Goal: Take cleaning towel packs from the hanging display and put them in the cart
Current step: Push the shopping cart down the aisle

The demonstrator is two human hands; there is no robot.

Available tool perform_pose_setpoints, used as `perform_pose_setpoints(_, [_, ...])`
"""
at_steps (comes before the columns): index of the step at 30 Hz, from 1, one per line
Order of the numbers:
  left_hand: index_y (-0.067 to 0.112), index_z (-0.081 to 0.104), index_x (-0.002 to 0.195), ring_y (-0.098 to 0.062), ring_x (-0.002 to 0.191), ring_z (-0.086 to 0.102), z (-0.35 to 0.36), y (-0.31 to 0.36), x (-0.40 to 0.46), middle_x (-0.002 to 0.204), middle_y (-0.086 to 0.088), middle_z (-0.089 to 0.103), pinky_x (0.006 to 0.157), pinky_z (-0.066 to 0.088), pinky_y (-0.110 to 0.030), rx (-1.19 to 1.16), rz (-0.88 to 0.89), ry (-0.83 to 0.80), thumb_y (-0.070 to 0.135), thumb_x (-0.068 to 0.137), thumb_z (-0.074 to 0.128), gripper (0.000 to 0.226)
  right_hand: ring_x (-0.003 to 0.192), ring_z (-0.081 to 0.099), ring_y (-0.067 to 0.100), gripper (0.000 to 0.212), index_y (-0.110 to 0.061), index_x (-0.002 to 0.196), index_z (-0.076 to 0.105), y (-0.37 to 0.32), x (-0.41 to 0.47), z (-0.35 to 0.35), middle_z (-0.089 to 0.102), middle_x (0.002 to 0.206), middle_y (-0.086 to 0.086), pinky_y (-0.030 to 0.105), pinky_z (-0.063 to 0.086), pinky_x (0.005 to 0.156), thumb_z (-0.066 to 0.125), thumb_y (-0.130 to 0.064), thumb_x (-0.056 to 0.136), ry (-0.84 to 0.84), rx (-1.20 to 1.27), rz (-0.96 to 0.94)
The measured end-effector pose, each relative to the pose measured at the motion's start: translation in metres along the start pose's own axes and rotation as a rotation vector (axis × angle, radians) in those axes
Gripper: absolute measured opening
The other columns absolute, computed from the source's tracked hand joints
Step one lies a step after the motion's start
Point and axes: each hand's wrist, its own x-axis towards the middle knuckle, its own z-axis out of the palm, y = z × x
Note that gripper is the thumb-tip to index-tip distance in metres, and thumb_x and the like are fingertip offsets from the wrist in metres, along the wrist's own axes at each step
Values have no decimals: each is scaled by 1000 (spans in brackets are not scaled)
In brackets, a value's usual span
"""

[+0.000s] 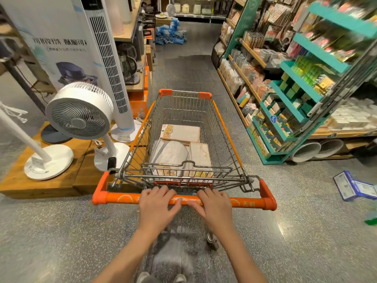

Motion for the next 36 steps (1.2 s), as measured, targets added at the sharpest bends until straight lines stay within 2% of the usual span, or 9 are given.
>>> perform_pose_setpoints(5, [31,68,91,-11,76,56,8,-4,27,84,14,63,71,29,-32,10,4,-116,65,89,27,53,73,60,12,69,-29,88,65,13,27,6,64,81,-13,31,46,65,14,-75,86,-113,6,3])
perform_pose_setpoints(8, [32,69,92,-11,77,58,11,-7,47,85,14,64,71,32,-31,13,0,-137,70,88,18,64,73,61,13,62,-30,89,65,18,46,12,64,81,-12,32,46,64,21,-74,85,-148,-6,-4])
perform_pose_setpoints(11, [33,68,90,-11,76,59,13,-9,66,83,15,64,68,28,-30,35,0,-144,70,87,20,61,76,62,14,53,-31,90,64,22,64,18,65,83,-12,32,46,66,32,-72,82,-173,-17,-7])
perform_pose_setpoints(16, [35,66,98,-11,84,56,17,-13,97,91,15,64,72,26,-31,33,-13,-179,75,83,8,72,102,54,16,65,-31,112,57,29,92,23,60,110,-9,37,37,85,18,-73,83,-277,51,1])
perform_pose_setpoints(21, [37,63,108,-10,92,54,28,-20,131,100,16,61,76,27,-33,45,-31,-223,74,81,11,69,105,54,18,65,-30,115,57,38,125,39,61,112,-7,39,36,84,19,-72,83,-279,12,12])
perform_pose_setpoints(24, [37,62,109,-10,93,54,36,-24,154,100,16,62,74,24,-32,65,-31,-222,77,79,2,78,108,52,18,68,-30,120,55,45,148,48,60,115,-7,38,35,85,18,-72,82,-311,21,10])
perform_pose_setpoints(27, [37,59,115,-10,102,53,41,-30,182,110,16,61,77,24,-32,62,-34,-269,79,77,0,82,104,55,20,70,-28,118,57,52,174,59,62,112,-4,39,36,83,17,-72,80,-282,39,20])
perform_pose_setpoints(31, [38,54,122,-10,110,49,51,-41,220,119,15,57,85,27,-33,83,-30,-356,71,88,21,57,84,62,18,57,-28,99,67,59,209,80,67,90,-6,37,44,71,33,-70,79,-184,-14,26])
perform_pose_setpoints(36, [38,54,122,-11,112,49,69,-56,272,122,15,57,87,27,-34,78,-25,-356,74,86,18,62,82,63,19,53,-28,98,67,72,259,103,67,89,-7,36,45,69,37,-68,79,-200,-33,26])
